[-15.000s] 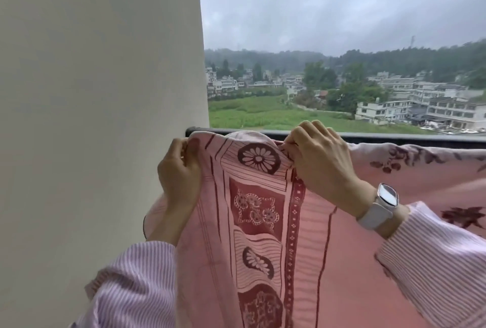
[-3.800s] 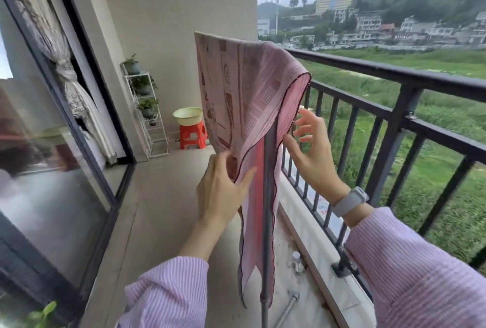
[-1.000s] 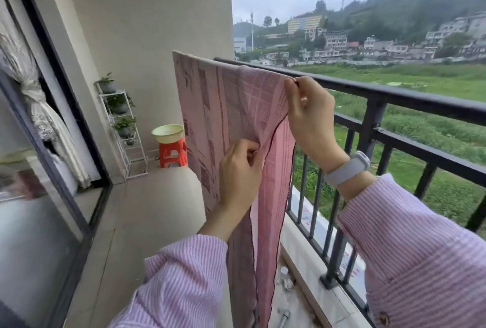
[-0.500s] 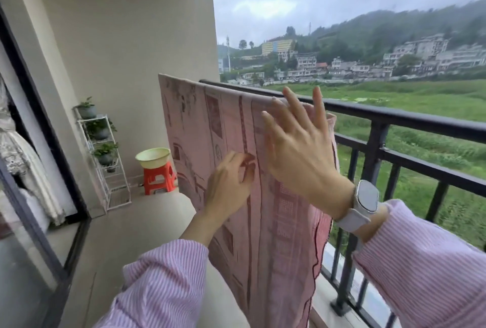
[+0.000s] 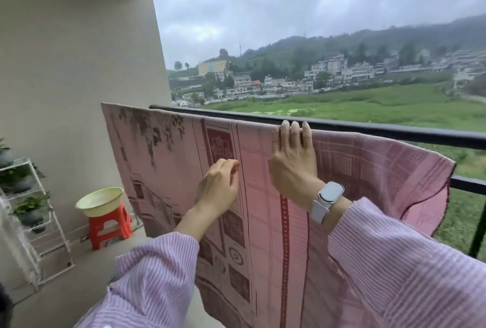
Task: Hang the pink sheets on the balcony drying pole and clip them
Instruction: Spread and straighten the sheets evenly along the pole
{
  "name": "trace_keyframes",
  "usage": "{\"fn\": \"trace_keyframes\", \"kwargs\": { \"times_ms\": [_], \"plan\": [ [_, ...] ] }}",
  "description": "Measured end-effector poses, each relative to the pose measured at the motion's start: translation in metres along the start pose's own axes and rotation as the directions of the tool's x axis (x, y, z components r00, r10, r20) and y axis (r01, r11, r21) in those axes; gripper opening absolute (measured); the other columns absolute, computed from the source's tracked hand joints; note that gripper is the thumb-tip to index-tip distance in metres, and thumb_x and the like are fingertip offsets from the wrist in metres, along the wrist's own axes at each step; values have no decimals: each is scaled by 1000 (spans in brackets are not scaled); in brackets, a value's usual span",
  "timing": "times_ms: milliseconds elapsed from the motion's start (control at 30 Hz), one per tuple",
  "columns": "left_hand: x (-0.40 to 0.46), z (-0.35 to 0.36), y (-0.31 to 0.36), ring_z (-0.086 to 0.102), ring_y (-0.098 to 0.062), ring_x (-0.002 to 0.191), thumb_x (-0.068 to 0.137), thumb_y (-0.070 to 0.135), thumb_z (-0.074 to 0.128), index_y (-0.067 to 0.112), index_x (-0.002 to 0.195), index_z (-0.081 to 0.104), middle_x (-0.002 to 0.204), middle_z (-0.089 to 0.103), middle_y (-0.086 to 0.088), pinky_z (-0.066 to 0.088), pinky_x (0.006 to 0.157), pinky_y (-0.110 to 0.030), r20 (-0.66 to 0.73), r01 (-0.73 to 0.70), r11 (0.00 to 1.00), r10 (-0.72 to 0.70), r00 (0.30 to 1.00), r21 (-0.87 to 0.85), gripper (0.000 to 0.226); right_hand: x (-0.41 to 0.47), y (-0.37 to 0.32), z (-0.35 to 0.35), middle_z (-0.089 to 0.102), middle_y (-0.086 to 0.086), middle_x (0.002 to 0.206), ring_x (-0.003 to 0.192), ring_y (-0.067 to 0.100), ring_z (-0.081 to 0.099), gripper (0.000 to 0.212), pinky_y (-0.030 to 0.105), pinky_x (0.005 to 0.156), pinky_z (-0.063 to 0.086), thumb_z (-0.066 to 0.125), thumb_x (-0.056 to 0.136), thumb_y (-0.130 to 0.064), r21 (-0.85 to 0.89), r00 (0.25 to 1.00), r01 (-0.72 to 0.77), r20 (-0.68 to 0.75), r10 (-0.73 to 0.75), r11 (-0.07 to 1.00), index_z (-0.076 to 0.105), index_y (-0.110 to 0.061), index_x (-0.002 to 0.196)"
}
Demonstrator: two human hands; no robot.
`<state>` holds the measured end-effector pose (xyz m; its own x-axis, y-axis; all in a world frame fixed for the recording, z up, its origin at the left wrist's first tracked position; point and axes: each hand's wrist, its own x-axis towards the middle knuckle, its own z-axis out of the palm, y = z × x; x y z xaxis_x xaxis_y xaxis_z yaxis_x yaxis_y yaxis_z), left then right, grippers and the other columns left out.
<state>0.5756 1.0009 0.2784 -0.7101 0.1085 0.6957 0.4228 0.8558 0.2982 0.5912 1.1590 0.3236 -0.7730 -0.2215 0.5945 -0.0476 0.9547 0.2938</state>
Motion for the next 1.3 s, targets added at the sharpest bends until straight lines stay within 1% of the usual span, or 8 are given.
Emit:
{"fn": "trace_keyframes", "kwargs": {
  "times_ms": [100, 200, 300, 400, 567, 767, 1067, 1300],
  "plan": [
    [37, 8, -6, 50, -23, 110, 92, 13, 45, 9, 121, 51, 120, 55, -9, 34, 87, -24, -2, -92, 995, 92, 996, -41, 29, 13, -7, 6, 21, 26, 143, 133, 39, 18, 74, 49, 112, 6, 50, 83, -19, 33, 999, -37, -27, 38, 999, 9, 7, 139],
    [76, 16, -7, 36, -23, 125, 94, 23, 41, 16, 133, 40, 136, 43, -6, 32, 102, -40, -12, -170, 982, 170, 985, -78, 39, 21, -6, 22, 57, 19, 116, 109, 33, 53, 63, 43, 102, 32, 61, 63, -6, 100, 958, -119, -249, 140, 988, 47, 5, 124],
    [107, 29, -11, 22, -20, 135, 94, 43, 30, 25, 137, 33, 144, 34, 0, 14, 108, -50, 36, -306, 951, 308, 951, -51, 47, 29, -4, 34, 63, 13, 103, 97, 31, 58, 45, 36, 91, 28, 56, 72, -3, 125, 906, -155, -377, 191, 980, 55, 1, 118],
    [125, 41, -24, 43, -20, 124, 90, 56, 19, 25, 127, 47, 127, 55, 1, 13, 108, -48, -1, -484, 866, 488, 873, -128, 56, 37, -8, 38, 64, 9, 92, 87, 28, 59, 33, 35, 82, 28, 57, 81, -13, 102, 856, -248, -442, 267, 963, 59, -5, 112],
    [135, 48, -50, 54, -13, 98, 93, 49, 27, 21, 114, 59, 106, 66, 4, 27, 91, -25, -170, -588, 760, 564, 808, -276, 47, 45, -25, 35, 61, 3, 88, 84, 25, 55, 24, 35, 80, 27, 48, 88, -31, 98, 816, -342, -461, 348, 934, 63, -15, 99],
    [143, 55, -53, 51, -13, 91, 89, 40, 40, 18, 107, 62, 99, 67, 2, 29, 83, -28, -259, -647, 702, 593, 762, -296, 37, 51, -34, 39, 63, -2, 88, 85, 22, 57, 18, 35, 87, 24, 48, 88, -28, 32, 807, -416, -449, 385, 909, 59, -17, 99],
    [147, 54, -71, 61, -24, 85, 90, 40, 38, 15, 109, 61, 92, 67, -1, 28, 80, -31, -278, -711, 638, 655, 703, -295, 39, 56, -53, 39, 59, -3, 96, 90, 21, 52, 33, 38, 88, 23, 52, 86, -19, -98, 842, -469, -350, 411, 878, 54, -23, 119],
    [161, 50, -106, 60, -30, 85, 87, 34, 47, 8, 108, 61, 94, 67, -8, 27, 82, -33, -246, -697, 635, 655, 715, -334, 35, 87, -86, 38, 60, -3, 100, 92, 23, 53, 38, 37, 85, 22, 33, 89, -26, -44, 848, -487, -263, 460, 872, 56, -23, 119]
  ]
}}
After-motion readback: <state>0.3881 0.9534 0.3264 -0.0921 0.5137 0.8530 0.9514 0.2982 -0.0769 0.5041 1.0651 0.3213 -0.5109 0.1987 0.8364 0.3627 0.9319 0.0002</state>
